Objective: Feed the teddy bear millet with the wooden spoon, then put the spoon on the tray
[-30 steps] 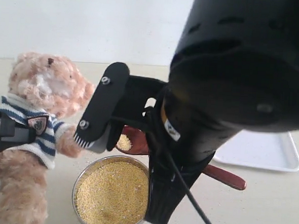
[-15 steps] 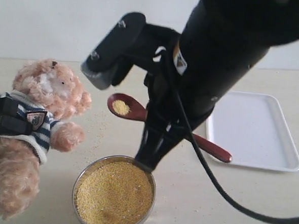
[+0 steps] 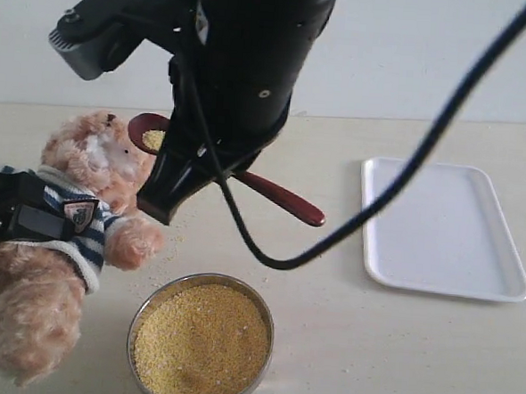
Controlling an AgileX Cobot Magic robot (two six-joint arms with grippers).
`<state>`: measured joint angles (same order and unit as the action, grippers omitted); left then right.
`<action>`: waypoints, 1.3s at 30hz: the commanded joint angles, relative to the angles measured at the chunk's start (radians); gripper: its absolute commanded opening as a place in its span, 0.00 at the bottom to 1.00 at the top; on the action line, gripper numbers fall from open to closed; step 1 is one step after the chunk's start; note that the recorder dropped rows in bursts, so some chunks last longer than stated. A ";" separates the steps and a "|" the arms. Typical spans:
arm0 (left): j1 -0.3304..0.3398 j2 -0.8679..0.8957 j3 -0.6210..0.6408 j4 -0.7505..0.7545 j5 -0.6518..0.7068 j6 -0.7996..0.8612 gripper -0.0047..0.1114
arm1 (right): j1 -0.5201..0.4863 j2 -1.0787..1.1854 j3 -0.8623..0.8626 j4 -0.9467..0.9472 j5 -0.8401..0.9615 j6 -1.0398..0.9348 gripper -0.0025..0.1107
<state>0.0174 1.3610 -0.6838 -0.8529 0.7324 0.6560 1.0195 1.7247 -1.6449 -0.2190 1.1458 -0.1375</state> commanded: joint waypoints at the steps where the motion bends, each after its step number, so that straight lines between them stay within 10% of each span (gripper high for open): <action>1: 0.002 -0.002 -0.007 -0.050 0.024 0.026 0.08 | -0.004 0.091 -0.113 0.001 0.075 -0.038 0.02; 39: 0.002 -0.002 -0.007 -0.075 0.046 0.065 0.08 | 0.131 0.309 -0.262 -0.489 0.031 -0.125 0.02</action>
<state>0.0174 1.3610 -0.6854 -0.9091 0.7695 0.7112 1.1474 2.0214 -1.9013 -0.6791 1.1782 -0.2644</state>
